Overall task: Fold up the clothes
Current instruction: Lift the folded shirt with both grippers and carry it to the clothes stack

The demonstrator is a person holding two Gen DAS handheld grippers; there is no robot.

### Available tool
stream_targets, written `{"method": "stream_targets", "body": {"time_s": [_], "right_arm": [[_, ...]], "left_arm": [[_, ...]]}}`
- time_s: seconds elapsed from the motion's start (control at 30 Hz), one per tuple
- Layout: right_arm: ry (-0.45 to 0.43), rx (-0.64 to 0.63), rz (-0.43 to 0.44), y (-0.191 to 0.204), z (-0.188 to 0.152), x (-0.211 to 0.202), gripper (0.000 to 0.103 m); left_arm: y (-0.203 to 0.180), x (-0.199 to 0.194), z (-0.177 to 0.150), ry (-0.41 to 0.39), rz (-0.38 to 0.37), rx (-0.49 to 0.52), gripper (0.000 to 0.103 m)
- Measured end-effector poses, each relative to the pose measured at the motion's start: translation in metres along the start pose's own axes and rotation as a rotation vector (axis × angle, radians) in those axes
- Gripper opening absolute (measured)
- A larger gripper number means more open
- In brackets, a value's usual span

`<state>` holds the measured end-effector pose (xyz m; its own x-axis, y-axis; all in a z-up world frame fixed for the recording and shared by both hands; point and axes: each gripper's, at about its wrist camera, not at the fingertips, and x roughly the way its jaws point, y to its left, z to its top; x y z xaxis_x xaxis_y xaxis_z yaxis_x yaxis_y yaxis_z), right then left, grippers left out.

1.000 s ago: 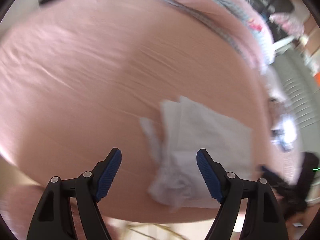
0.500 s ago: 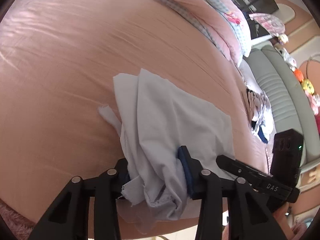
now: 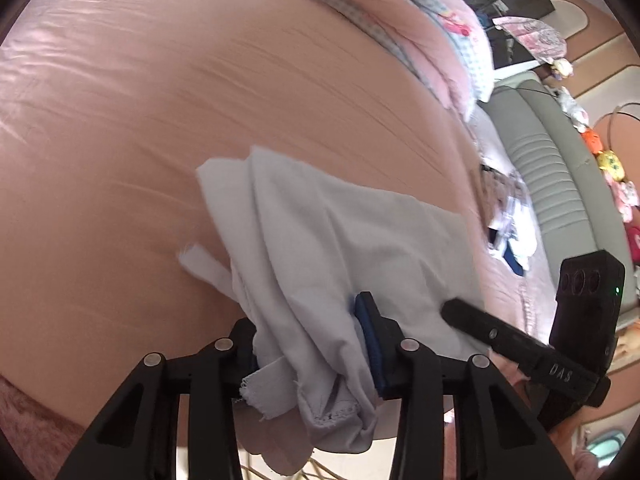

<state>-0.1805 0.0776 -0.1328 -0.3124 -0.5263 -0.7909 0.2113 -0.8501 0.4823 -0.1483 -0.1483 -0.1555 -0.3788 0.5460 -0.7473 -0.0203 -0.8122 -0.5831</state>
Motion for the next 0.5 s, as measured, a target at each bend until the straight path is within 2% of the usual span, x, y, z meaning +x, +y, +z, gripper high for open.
{"method": "stream_targets", "body": {"time_s": [0.13, 0.27, 0.37, 0.5], "right_arm": [[-0.058, 0.058, -0.065, -0.028, 0.008, -0.055, 0.046], [-0.150, 0.098, -0.122, -0.082, 0.008, -0.120, 0.046], [-0.230, 0.137, -0.155, -0.125, 0.025, -0.167, 0.046], [-0.365, 0.137, -0.219, -0.176, 0.061, -0.243, 0.046]], "left_arm": [[-0.059, 0.015, 0.001, 0.014, -0.101, 0.064, 0.035], [-0.137, 0.048, 0.016, 0.035, -0.188, 0.175, 0.035], [-0.203, 0.076, 0.038, 0.038, -0.259, 0.249, 0.035], [-0.309, 0.106, 0.082, -0.018, -0.335, 0.366, 0.035]]}}
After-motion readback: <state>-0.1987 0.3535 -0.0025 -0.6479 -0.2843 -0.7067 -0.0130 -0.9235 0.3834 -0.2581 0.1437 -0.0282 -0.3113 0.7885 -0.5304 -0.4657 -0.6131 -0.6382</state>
